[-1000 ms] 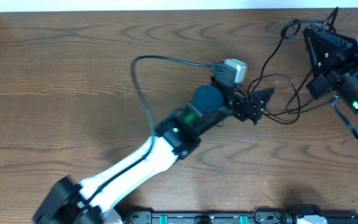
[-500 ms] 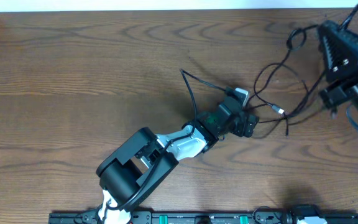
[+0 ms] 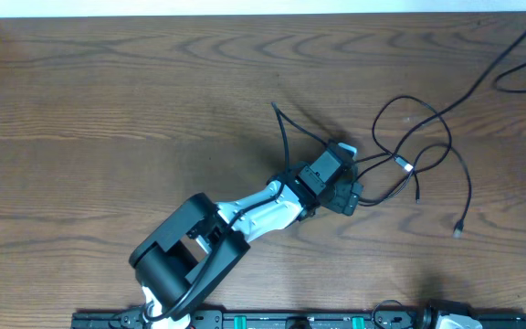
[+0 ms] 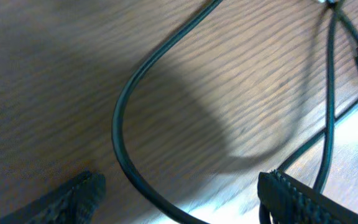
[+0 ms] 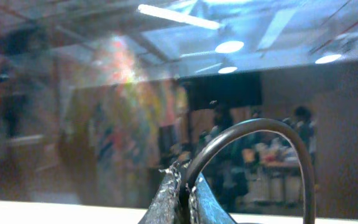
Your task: Untangle cables
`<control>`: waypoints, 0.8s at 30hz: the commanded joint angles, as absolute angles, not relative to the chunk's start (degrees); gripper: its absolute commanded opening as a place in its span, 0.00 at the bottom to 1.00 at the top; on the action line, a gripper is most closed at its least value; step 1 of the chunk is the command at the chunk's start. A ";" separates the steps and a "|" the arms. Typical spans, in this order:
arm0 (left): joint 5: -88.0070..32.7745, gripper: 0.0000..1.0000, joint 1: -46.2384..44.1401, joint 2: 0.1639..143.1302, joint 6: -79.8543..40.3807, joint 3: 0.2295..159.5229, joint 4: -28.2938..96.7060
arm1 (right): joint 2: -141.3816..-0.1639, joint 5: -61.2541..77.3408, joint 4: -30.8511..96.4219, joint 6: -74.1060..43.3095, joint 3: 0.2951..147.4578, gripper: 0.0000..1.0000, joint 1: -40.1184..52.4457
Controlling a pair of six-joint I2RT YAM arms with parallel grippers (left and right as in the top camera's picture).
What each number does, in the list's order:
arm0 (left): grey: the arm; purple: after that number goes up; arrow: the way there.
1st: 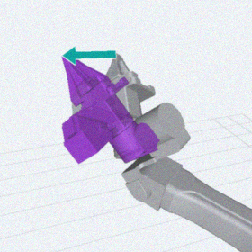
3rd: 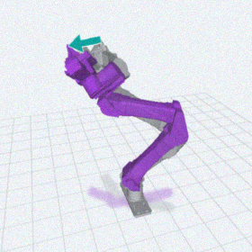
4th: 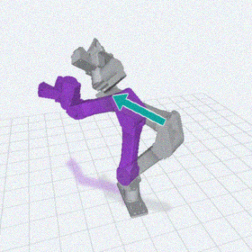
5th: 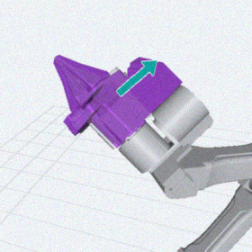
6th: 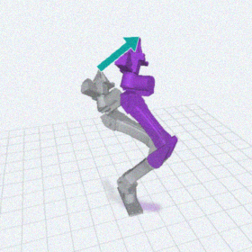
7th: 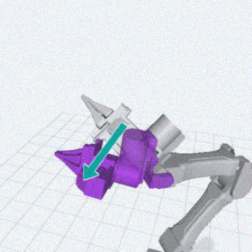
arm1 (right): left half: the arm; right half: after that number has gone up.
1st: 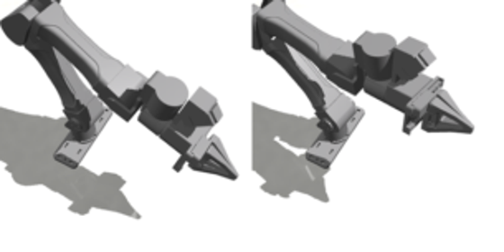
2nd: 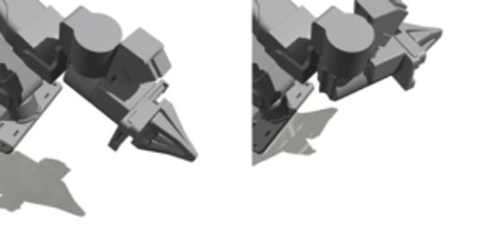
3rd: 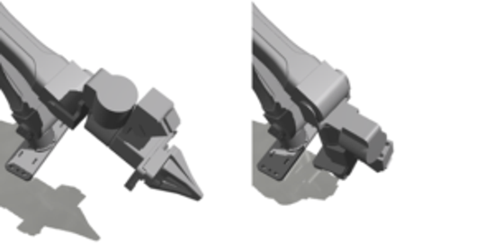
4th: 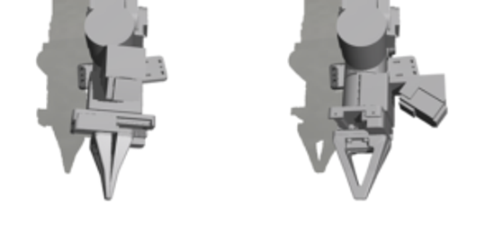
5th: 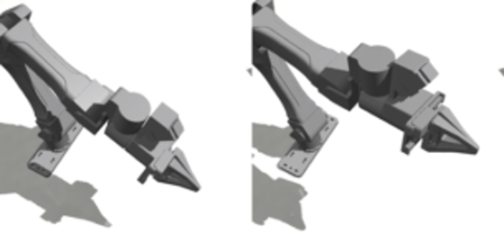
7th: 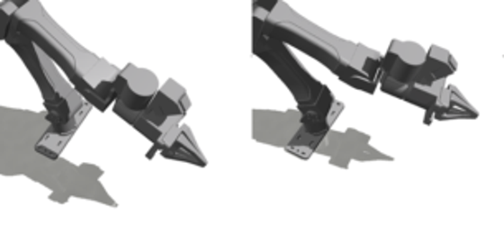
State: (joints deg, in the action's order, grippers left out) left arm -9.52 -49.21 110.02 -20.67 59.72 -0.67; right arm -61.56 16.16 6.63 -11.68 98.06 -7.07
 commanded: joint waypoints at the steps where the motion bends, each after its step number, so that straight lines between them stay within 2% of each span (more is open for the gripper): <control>1: -5.98 0.86 -46.83 107.72 -20.14 57.98 6.63 | -65.63 9.85 5.15 -10.17 103.31 0.01 -11.20; 10: 16.80 0.88 -40.95 94.52 -19.94 57.98 30.37 | -78.39 8.54 2.24 -9.67 116.57 0.01 -17.43; 14: 17.45 0.88 -39.24 93.23 -19.99 57.98 34.00 | -83.88 7.07 3.97 -7.70 122.06 0.01 -19.18; 15: 17.43 0.98 -39.07 93.32 -19.99 57.95 34.11 | -85.19 6.31 4.19 -6.61 123.24 0.01 -19.51; 20: 17.43 0.98 -39.03 93.71 -19.99 57.91 34.04 | -91.37 -1.02 3.07 0.80 127.72 0.01 -20.78; 24: 17.41 0.98 -39.03 93.71 -19.99 57.58 34.06 | -96.55 -7.18 -4.21 6.33 129.25 0.01 -22.09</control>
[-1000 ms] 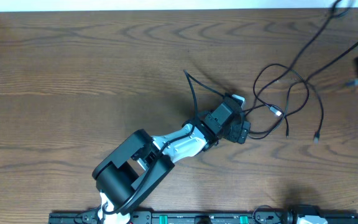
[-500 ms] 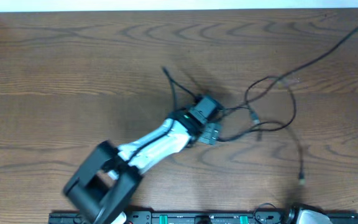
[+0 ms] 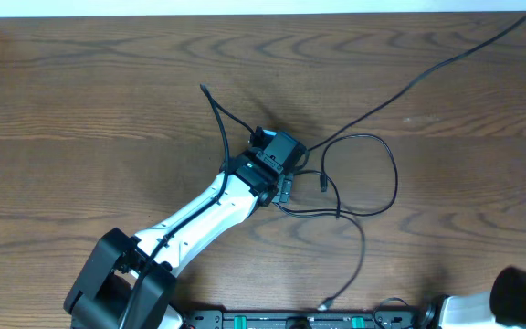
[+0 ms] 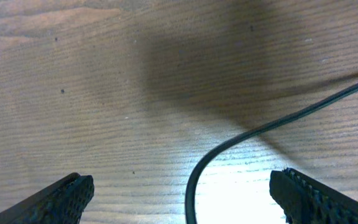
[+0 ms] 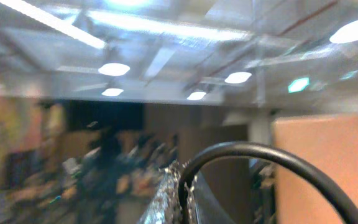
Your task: Untangle cables
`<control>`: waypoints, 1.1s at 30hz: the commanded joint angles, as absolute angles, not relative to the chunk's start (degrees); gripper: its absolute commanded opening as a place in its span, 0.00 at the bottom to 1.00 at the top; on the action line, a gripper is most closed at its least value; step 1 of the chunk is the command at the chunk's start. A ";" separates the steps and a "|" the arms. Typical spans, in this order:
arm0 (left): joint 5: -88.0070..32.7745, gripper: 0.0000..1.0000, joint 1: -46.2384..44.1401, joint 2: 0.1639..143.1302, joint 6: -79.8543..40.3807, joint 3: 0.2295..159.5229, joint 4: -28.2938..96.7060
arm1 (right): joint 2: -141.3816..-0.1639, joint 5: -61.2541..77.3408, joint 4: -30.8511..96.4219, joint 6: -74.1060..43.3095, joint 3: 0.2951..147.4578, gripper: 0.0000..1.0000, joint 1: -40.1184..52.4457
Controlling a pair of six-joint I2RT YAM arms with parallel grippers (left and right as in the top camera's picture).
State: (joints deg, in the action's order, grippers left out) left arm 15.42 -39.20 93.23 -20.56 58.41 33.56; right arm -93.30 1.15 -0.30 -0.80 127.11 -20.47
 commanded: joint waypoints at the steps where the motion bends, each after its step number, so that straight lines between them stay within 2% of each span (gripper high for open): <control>1: 17.41 0.98 -39.03 93.71 -19.99 57.32 34.15 | -98.83 -9.06 -7.75 6.31 130.15 0.01 -23.03; 4: 17.43 0.98 -39.00 93.71 -19.99 56.47 34.30 | -104.20 -9.56 -8.99 6.31 133.38 0.01 -25.67; 8: 16.53 0.98 -39.05 93.67 -22.06 56.23 33.15 | -107.98 -9.26 3.03 2.70 133.45 0.01 -27.64; 15: -2.55 0.98 -39.07 92.09 -22.55 56.27 17.93 | -114.93 -5.96 25.52 -2.90 131.96 0.01 -28.08; 19: -15.51 0.98 -39.07 89.86 -17.28 56.27 10.33 | -118.65 -1.10 35.09 -5.98 131.96 0.01 -28.08; 24: -16.88 0.98 -38.46 84.16 -11.92 56.27 8.88 | -120.33 5.56 45.41 -8.43 131.96 0.02 -27.97; 30: -16.91 1.00 -36.27 77.67 -11.16 56.27 3.86 | -120.33 5.58 55.35 -10.52 131.96 0.12 -27.88; 32: -16.86 1.00 -35.81 76.49 -11.11 56.27 1.37 | -120.33 6.63 58.17 -10.46 131.94 0.25 -27.55; 33: -16.86 1.00 -35.57 76.20 -11.14 56.27 0.78 | -120.33 7.27 59.81 -10.48 131.94 0.40 -27.31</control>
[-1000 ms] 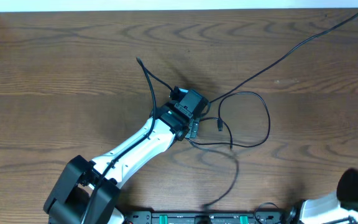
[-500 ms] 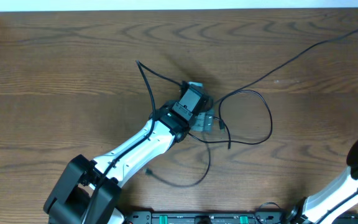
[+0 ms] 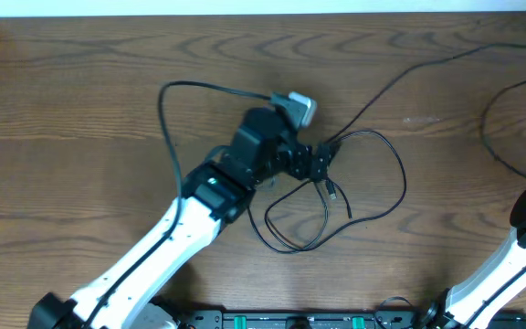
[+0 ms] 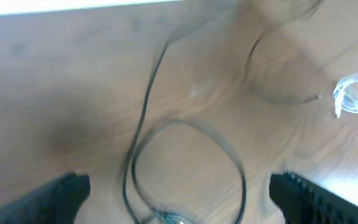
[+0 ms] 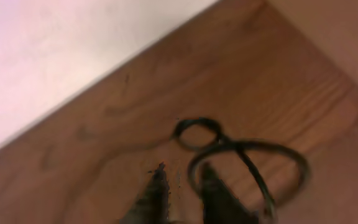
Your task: Untangle cables
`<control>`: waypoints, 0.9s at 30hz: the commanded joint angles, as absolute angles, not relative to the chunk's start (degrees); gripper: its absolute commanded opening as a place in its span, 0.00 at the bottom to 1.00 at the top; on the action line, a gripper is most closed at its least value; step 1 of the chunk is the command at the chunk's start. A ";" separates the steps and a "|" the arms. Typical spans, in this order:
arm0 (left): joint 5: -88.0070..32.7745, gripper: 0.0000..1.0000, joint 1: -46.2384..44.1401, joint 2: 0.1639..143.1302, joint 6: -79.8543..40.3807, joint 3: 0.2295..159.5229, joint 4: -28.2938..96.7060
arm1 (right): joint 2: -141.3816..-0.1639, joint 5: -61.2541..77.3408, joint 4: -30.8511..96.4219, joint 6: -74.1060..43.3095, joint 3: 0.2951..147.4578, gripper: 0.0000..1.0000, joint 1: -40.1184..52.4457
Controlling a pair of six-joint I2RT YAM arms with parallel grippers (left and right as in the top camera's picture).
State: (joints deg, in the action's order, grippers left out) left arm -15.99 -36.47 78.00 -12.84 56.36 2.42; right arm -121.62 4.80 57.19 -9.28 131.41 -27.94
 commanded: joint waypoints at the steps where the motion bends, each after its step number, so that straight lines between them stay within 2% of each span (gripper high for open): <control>1: -16.86 1.00 -35.33 76.16 -11.14 56.27 0.75 | -120.36 7.68 61.21 -10.48 131.94 0.49 -27.18; 4: -16.73 1.00 -34.76 76.55 -11.16 56.27 2.13 | -120.70 9.72 66.52 -10.70 131.83 0.77 -26.41; 11: -9.50 0.98 -34.79 76.73 -11.20 56.27 8.16 | -124.49 13.15 69.82 -8.80 130.41 0.99 -22.02; 13: -9.15 0.98 -34.76 76.73 -11.18 56.27 9.78 | -126.56 8.91 70.19 -8.95 130.02 0.99 -20.71; 17: -9.15 0.98 -34.79 76.73 -11.18 56.27 12.45 | -131.02 -1.41 74.98 -18.39 129.93 0.99 -19.88; 22: -9.13 0.98 -34.79 76.73 -11.18 56.27 13.23 | -136.46 -2.20 76.44 -18.74 129.93 0.99 -19.92; 27: -8.05 0.98 -34.79 76.73 -11.18 56.27 13.28 | -140.73 -1.23 76.20 -18.20 129.93 0.93 -19.92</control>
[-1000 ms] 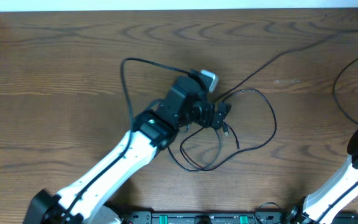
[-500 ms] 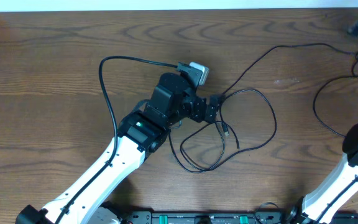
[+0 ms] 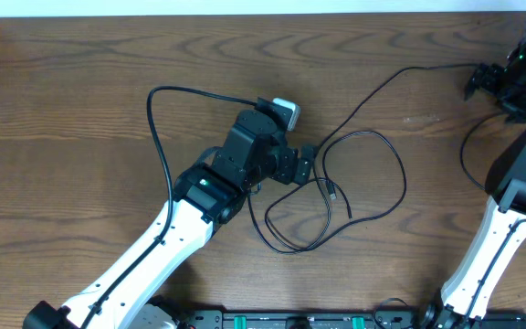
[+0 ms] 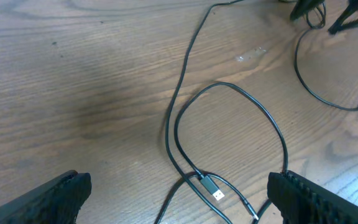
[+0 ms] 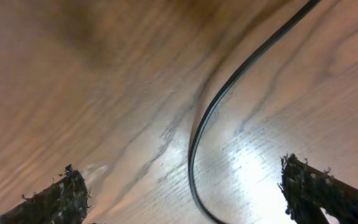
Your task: Untangle cables
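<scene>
Several thin black cables lie crossed in a loose tangle (image 3: pixel 373 137) right of centre on the wooden table (image 3: pixel 80 55). One USB plug (image 3: pixel 332 191) lies inside the loops. My left gripper (image 3: pixel 301 164) hangs open just left of the tangle; in its wrist view the crossing strands and plug (image 4: pixel 212 186) lie between its wide-apart fingers (image 4: pixel 67 193). A long cable (image 3: pixel 382 87) runs from the tangle to the far right, where my right gripper (image 3: pixel 489 87) stands open. That strand (image 5: pixel 229 87) lies on the wood between its fingers (image 5: pixel 309 186).
Another black cable (image 3: pixel 467 160) curves beside the right arm, its end lying loose. A black lead (image 3: pixel 153 119) arcs left from the left wrist camera. The back wall (image 3: pixel 245 7) borders the table; a black rail (image 3: pixel 290 322) runs along the front.
My right gripper was shut on a cable near the table's far corner, out of the overhead view; now it is open at the far right with the cable lying between its fingers. The left gripper barely shifted.
First my left gripper was open and low at the tangle right of centre while the right held a cable high in the air. Then the left and the tangle were further left. Later the left stood higher and the right was down near the table. Now the right has let go.
</scene>
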`<control>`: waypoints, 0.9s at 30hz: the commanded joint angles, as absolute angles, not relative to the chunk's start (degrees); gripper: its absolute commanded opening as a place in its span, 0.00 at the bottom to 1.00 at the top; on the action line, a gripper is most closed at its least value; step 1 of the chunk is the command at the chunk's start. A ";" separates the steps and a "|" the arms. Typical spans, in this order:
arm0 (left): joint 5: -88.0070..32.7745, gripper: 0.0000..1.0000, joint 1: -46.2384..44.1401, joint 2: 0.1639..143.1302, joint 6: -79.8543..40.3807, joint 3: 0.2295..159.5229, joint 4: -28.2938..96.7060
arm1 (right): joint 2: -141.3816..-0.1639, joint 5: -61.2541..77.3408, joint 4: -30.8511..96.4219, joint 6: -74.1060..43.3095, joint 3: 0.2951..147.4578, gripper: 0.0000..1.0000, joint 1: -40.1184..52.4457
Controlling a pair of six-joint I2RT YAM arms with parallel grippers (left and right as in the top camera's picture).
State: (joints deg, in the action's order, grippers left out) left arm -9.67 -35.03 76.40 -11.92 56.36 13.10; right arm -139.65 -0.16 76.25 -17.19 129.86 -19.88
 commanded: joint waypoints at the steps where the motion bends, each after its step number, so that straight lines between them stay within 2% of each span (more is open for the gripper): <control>1: -8.03 0.98 -34.76 76.73 -11.18 56.27 13.28 | -141.23 -0.93 75.99 -18.17 129.91 0.90 -19.92; 5: -7.81 0.98 -34.79 76.73 -11.18 56.27 13.28 | -143.39 -0.93 74.50 -18.20 129.84 0.60 -20.03; 15: -6.39 0.98 -34.79 76.73 -11.18 56.27 13.28 | -145.25 -0.99 71.81 -18.63 124.62 0.52 -20.69; 16: -5.87 0.98 -34.76 76.73 -11.18 56.27 13.26 | -145.23 -0.99 71.02 -18.61 123.68 0.45 -20.71; 17: -5.32 0.98 -34.79 76.73 -11.18 56.27 13.26 | -145.25 -0.95 70.24 -18.61 122.89 0.34 -20.69; 18: -5.02 0.98 -34.79 76.73 -11.18 56.27 13.26 | -145.25 -0.82 69.32 -18.63 122.08 0.10 -20.69; 19: -5.04 0.98 -34.79 76.73 -11.18 56.27 13.28 | -145.25 0.71 68.12 -17.82 121.56 0.01 -20.67; 22: -5.04 0.98 -34.79 76.73 -11.18 56.27 13.28 | -144.51 5.82 65.25 -12.62 122.52 0.01 -20.82; 27: -5.04 0.98 -34.79 76.73 -11.18 56.25 13.45 | -139.26 6.33 56.45 -8.91 129.10 0.01 -22.33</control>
State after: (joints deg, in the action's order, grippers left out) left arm -5.82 -35.03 76.40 -11.92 56.36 13.15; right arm -143.17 3.88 61.36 -13.52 124.33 -21.21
